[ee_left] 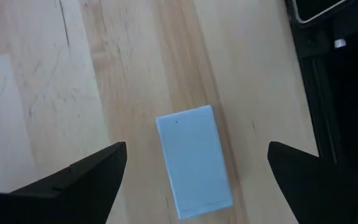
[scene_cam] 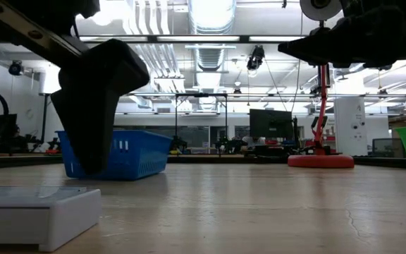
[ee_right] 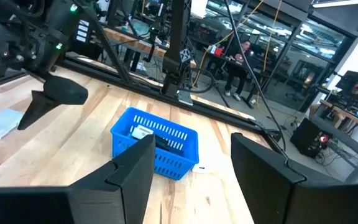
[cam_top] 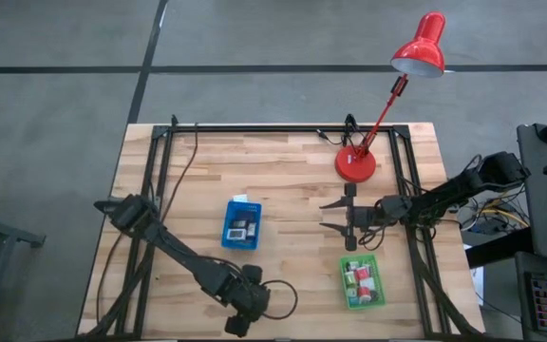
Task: Pick & Place Office items
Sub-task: Put the white digital clock into the blue bin
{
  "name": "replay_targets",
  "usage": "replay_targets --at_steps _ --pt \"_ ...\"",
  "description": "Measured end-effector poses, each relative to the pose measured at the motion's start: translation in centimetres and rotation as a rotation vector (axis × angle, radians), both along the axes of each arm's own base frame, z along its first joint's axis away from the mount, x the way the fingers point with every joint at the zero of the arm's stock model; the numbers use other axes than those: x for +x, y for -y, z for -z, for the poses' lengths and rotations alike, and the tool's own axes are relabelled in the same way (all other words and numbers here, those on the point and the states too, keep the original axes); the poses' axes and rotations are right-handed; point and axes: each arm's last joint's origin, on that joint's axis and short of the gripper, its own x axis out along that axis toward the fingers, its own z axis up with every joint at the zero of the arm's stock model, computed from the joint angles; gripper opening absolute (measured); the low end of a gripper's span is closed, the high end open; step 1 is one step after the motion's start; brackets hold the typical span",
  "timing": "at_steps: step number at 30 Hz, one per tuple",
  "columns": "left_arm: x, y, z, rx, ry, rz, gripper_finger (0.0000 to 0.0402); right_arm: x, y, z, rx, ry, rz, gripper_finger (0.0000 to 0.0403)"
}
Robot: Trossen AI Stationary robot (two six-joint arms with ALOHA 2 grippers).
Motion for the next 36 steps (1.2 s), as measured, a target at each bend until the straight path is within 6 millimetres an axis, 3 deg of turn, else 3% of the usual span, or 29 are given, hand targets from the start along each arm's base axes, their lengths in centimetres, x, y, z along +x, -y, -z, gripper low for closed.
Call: replay_targets --at_steps 26,36 --pt "0.0 0.8 2.2 -0.003 -0.048 -0.094 0.0392 0.0 0.0 0.0 0.000 -0.002 -0.002 0.0203" --pt "-0.1 0.7 2.4 0.019 -0.048 -0.111 0.0325 0.0 0.0 0.1 0.007 -0.006 -0.001 0.0203"
